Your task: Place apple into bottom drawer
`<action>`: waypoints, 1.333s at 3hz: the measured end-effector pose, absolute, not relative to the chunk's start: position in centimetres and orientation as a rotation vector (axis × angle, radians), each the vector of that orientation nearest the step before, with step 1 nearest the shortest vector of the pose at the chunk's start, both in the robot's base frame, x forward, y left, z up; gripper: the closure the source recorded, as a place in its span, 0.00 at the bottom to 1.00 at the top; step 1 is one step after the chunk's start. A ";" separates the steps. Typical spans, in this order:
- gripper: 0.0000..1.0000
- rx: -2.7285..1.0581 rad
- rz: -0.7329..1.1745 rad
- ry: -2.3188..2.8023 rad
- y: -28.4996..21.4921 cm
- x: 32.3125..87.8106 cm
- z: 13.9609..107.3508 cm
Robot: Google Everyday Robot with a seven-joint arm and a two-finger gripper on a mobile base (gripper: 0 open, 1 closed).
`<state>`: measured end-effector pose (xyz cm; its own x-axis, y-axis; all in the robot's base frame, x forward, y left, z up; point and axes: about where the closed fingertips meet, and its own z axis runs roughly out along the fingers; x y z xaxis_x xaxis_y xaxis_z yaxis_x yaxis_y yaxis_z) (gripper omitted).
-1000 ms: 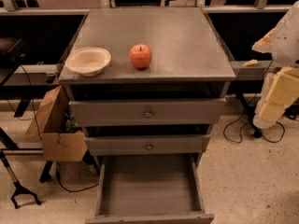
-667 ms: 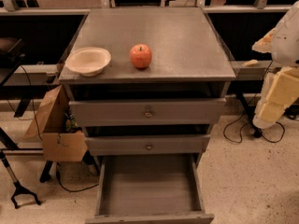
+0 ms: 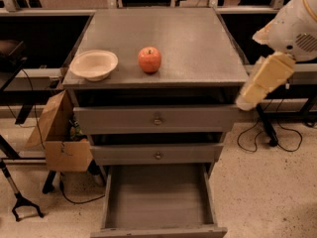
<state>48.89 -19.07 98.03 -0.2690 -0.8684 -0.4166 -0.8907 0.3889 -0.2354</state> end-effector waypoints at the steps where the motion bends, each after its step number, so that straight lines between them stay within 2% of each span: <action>1: 0.00 -1.357 0.182 2.152 -15.4 54.5 97.6; 4: 0.00 -0.991 0.341 2.117 -3.6 69.0 97.5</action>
Offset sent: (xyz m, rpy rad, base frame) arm 0.1815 0.1170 -0.0123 0.4128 -0.0652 -0.2499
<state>69.00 -3.58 97.54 -0.4102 -0.5419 -0.7335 -0.7446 0.6634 -0.0737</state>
